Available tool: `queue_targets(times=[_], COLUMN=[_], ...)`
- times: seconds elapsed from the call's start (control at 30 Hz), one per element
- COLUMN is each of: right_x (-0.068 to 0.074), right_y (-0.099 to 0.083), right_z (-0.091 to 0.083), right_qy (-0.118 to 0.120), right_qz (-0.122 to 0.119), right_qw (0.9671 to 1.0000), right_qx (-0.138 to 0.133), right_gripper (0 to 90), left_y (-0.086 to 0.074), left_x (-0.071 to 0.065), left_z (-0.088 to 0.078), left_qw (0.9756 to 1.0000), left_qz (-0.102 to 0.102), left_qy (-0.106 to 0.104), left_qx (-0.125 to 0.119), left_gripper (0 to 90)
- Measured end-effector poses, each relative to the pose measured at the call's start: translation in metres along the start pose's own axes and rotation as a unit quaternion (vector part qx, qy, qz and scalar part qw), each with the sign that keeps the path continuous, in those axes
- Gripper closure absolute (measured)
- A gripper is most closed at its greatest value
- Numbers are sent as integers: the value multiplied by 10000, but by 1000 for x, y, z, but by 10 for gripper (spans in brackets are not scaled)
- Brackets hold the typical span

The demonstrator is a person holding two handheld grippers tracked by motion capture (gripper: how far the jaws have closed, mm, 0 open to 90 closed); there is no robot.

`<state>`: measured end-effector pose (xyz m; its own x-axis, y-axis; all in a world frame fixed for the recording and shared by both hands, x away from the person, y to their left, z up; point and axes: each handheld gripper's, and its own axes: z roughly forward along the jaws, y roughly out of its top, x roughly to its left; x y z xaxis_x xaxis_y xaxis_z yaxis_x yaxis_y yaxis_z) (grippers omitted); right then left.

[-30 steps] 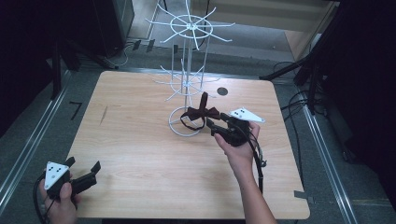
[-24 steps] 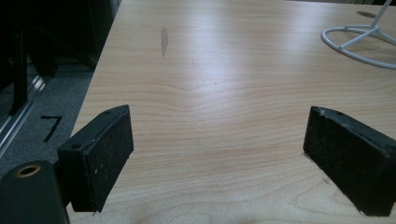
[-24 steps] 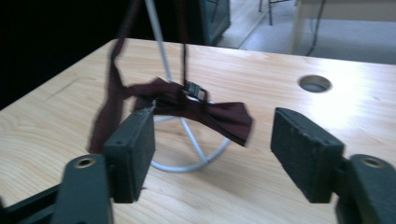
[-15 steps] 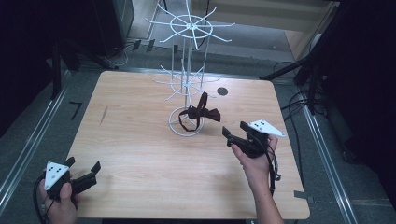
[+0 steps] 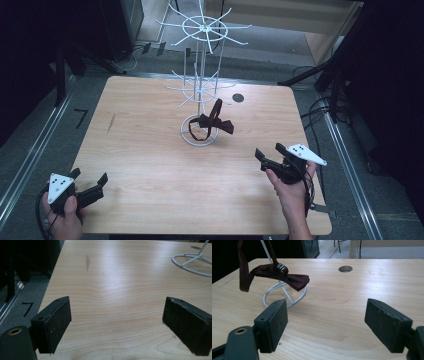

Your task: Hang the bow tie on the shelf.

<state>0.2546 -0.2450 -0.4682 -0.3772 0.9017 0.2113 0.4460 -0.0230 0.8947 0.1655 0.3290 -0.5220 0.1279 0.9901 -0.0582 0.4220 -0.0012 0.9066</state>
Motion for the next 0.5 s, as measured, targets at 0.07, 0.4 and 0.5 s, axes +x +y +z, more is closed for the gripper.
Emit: queue_targets(times=[0.07, 0.4, 0.5], right_x=[-2, -20, -30], right_y=[-2, -23, -34], right_z=[-2, -22, -32], right_qy=[12, -49, -133], right_qz=[11, 38, 75], right_qw=[10000, 10000, 9999], right_qx=[-12, 24, 18], right_gripper=[174, 143, 142], left_y=[0, 0, 0], left_x=[0, 0, 0], left_z=[0, 0, 1], left_qw=[10000, 10000, 10000], left_qz=[1, -11, -9], left_qy=[0, -12, -6], left_qx=[1, 11, 15], left_gripper=[88, 88, 89])
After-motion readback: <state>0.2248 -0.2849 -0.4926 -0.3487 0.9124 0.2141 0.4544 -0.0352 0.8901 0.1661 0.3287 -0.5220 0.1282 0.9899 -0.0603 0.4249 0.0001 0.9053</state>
